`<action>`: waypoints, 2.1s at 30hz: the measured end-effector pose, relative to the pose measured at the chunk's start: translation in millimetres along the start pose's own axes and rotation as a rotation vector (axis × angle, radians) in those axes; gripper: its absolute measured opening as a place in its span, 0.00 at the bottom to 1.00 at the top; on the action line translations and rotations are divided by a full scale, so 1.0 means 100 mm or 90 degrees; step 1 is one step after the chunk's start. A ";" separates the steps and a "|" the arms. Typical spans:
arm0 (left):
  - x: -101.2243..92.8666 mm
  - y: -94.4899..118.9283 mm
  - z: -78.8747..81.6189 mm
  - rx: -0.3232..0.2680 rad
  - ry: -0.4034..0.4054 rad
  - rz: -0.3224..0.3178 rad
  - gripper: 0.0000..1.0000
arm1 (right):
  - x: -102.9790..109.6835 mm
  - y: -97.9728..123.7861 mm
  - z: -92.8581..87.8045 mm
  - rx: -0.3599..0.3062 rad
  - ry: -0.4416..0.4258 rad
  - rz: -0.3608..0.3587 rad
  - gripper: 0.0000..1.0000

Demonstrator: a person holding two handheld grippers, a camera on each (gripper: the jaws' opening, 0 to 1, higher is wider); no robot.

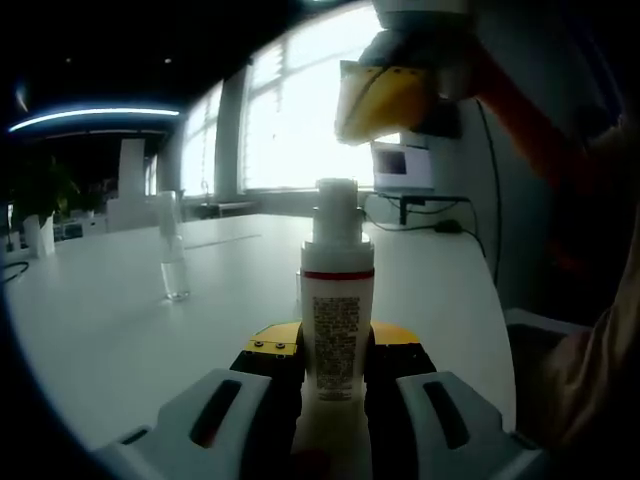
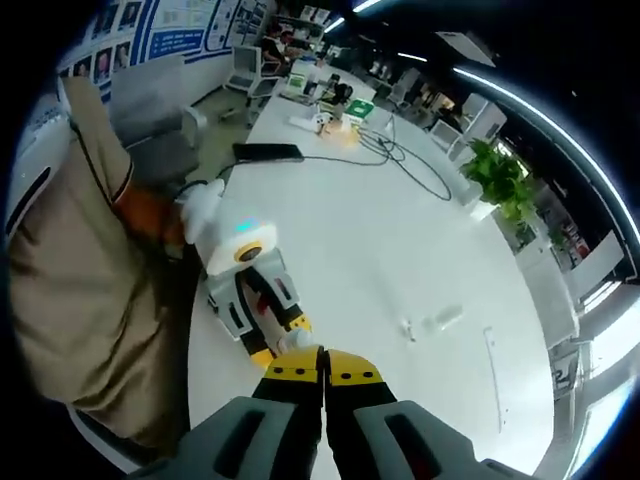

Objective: Clamp pump bottle remove cover press pump head put on cover

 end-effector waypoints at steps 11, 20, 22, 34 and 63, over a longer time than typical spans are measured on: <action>0.00 0.00 0.00 -0.001 -0.002 0.001 0.14 | -0.05 0.08 -0.03 -0.074 -0.009 -0.039 0.00; 0.02 0.00 0.00 -0.001 -0.001 0.002 0.14 | 0.02 0.16 -0.07 -0.130 -0.006 -0.081 0.00; 0.02 0.00 0.00 -0.001 -0.002 0.002 0.14 | 0.02 0.17 -0.08 -0.138 -0.004 -0.089 0.00; 0.01 0.00 0.00 0.000 0.001 0.002 0.14 | 0.03 0.18 -0.22 -0.200 -0.038 -0.133 0.00; 0.02 0.00 0.00 -0.001 -0.002 0.003 0.14 | 0.17 0.09 -0.71 -0.347 -0.125 -0.218 0.00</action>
Point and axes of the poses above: the point that each gripper's makers call its tool centre point, and the gripper's own axes: y roughly backward along the fingers, x roughly to its left, z roughly out of its top, the point moved 3 cm from there along y, roughly backward along the fingers, and after that the axes turned 10 degrees about z, right-handed, at the moved point
